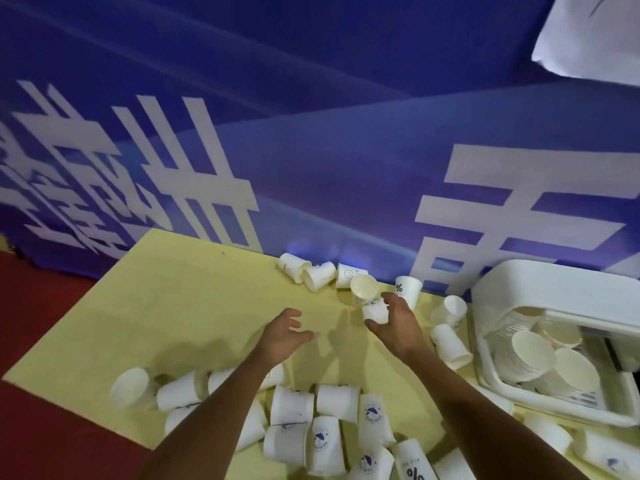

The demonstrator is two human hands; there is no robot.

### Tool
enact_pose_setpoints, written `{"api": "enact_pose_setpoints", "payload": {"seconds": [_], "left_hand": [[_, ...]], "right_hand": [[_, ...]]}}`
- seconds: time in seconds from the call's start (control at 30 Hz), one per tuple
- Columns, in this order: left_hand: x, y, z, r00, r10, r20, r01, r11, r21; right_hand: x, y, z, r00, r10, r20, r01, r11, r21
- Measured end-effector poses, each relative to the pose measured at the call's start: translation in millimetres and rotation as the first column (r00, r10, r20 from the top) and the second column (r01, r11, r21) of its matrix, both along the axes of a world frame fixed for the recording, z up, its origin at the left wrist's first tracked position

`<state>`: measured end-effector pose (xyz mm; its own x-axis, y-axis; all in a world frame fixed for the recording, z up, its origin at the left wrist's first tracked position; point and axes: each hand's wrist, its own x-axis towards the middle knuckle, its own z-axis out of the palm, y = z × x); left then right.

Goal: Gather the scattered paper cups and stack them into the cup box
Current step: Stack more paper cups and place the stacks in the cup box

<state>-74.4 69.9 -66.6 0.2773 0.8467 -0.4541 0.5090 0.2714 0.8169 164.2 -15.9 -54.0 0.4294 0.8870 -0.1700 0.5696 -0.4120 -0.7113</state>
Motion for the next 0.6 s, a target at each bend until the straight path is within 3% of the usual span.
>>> {"api": "enact_pose_setpoints", "payload": {"seconds": [0.27,0.6], "left_hand": [[-20.7,59.1,-21.4,0.999,0.029,-0.025,-0.030,0.999,-0.036],[-8.2,131.8,-33.2,0.990,-0.085,-0.115,0.090,0.995,0.035]], "right_hand": [[-18.2,58.5,-19.8,0.997,-0.015,0.076,0.018,0.999,-0.036],[-25.3,103.4,-52.5,0.964,-0.110,0.240,0.107,0.994,0.025]]}}
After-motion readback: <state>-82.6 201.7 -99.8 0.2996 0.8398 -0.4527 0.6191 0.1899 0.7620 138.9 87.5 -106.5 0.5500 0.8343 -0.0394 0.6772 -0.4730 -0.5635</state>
